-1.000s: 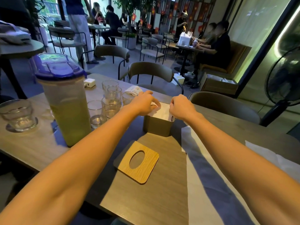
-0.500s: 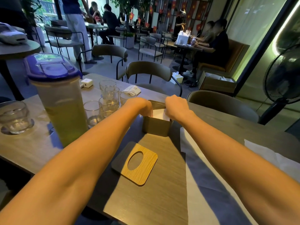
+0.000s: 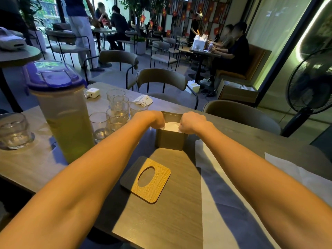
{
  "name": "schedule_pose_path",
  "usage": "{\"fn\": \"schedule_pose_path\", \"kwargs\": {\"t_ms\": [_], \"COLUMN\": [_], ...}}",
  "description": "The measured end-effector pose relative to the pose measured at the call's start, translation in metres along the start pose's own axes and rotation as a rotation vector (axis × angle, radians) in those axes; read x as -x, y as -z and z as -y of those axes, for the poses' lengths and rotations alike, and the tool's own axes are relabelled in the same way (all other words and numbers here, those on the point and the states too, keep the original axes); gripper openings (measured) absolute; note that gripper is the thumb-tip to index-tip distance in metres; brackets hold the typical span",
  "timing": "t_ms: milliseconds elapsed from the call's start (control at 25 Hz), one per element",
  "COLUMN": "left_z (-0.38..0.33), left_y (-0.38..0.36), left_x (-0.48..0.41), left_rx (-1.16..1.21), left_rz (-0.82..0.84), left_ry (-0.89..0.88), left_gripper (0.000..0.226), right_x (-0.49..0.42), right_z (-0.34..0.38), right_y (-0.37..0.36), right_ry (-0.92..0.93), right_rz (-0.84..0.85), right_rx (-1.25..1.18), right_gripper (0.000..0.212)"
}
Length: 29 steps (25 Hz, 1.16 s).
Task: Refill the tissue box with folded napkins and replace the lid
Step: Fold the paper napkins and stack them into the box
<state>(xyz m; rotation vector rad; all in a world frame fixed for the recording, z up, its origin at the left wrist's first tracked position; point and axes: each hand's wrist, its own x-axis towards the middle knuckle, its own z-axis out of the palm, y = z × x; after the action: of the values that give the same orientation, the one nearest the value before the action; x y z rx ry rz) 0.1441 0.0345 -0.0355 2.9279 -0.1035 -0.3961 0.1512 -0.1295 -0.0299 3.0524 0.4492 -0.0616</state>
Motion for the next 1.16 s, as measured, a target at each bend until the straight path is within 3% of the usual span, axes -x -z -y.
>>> {"fn": "schedule_pose_path", "kwargs": {"t_ms": [120, 280, 400, 560, 720, 880, 1160], "left_z": [-0.002, -0.018, -0.053, -0.106, -0.16, -0.177, -0.169], "left_y": [0.003, 0.02, 0.03, 0.025, -0.016, -0.067, -0.124], "left_x": [0.015, 0.047, 0.073, 0.106, 0.128, 0.122, 0.109], "left_rx": [0.041, 0.059, 0.095, 0.2, 0.207, 0.177, 0.033], "left_rz": [-0.091, -0.491, -0.605, -0.556, -0.38, -0.257, -0.195], "left_ry": [-0.027, -0.072, -0.16, -0.33, -0.426, -0.419, -0.317], "left_gripper": [0.033, 0.03, 0.028, 0.025, 0.025, 0.03, 0.056], "right_x": [0.006, 0.037, 0.074, 0.128, 0.183, 0.224, 0.255], "right_z": [-0.007, -0.027, -0.06, -0.105, -0.144, -0.165, -0.18], "right_y": [0.005, 0.029, 0.047, 0.046, 0.021, -0.013, -0.061], "right_ry": [0.02, 0.053, 0.05, 0.039, -0.019, -0.085, -0.226], "right_rz": [0.035, -0.157, -0.168, -0.01, -0.001, 0.071, -0.004], "right_rx": [-0.11, -0.32, -0.372, -0.368, -0.37, -0.395, -0.482], "right_gripper": [0.019, 0.024, 0.027, 0.028, 0.024, 0.025, 0.039]}}
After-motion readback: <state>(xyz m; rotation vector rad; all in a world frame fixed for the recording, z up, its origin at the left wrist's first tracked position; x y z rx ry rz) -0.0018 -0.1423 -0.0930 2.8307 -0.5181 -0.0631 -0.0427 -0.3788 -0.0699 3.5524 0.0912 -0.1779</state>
